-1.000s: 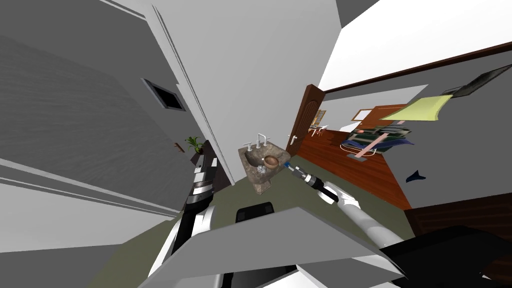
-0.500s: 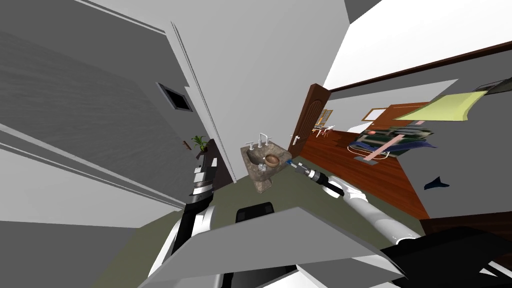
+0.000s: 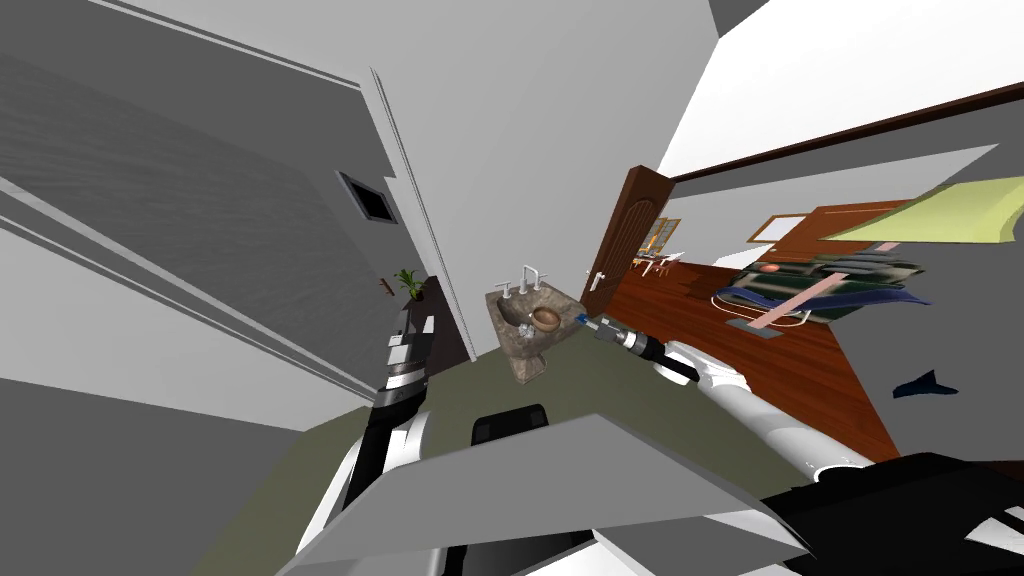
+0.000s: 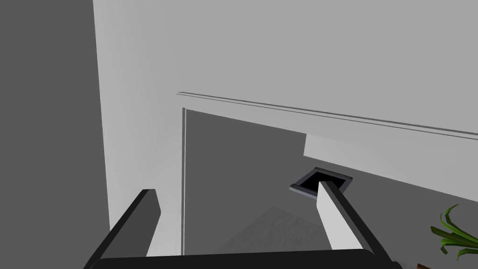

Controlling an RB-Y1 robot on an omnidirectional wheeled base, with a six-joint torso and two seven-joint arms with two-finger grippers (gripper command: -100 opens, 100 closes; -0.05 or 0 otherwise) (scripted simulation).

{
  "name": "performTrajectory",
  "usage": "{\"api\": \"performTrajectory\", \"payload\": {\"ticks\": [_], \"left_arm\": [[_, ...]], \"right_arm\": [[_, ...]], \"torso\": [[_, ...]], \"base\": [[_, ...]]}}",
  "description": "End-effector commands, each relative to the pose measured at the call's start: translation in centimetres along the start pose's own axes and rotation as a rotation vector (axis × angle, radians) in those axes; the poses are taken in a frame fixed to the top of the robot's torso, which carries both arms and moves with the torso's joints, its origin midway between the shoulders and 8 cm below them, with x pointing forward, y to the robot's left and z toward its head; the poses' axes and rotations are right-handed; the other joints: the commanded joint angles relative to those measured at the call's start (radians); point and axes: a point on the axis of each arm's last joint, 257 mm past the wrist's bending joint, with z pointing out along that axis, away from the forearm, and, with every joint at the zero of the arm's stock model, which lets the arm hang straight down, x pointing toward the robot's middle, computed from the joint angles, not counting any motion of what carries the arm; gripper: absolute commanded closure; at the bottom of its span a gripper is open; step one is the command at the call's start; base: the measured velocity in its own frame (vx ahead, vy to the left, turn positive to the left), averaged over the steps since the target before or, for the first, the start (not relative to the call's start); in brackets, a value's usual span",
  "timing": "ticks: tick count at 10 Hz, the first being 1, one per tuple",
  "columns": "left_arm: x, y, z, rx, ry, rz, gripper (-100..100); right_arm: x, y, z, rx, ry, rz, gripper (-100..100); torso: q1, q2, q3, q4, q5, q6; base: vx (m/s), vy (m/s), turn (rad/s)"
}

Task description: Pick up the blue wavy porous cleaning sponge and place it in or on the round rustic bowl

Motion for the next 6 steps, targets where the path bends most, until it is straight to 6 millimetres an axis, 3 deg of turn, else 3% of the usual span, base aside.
{"api": "performTrajectory", "payload": {"ticks": [1, 6], "left_arm": [[0.0, 0.0, 0.0, 0.000, 0.000, 0.000, 0], [0.0, 0.0, 0.0, 0.000, 0.000, 0.000, 0]], "right_arm": [[0.5, -1.5, -0.2, -0.022, -0.013, 0.003, 100], [1.2, -4.0, -0.5, -0.070, -0.036, 0.025, 100]], "torso": [[0.000, 0.000, 0.000, 0.000, 0.000, 0.000], [0.001, 0.000, 0.000, 0.000, 0.001, -0.001]], "base": [[-0.054, -0.007, 0.107], [-0.050, -0.002, 0.081]]}}
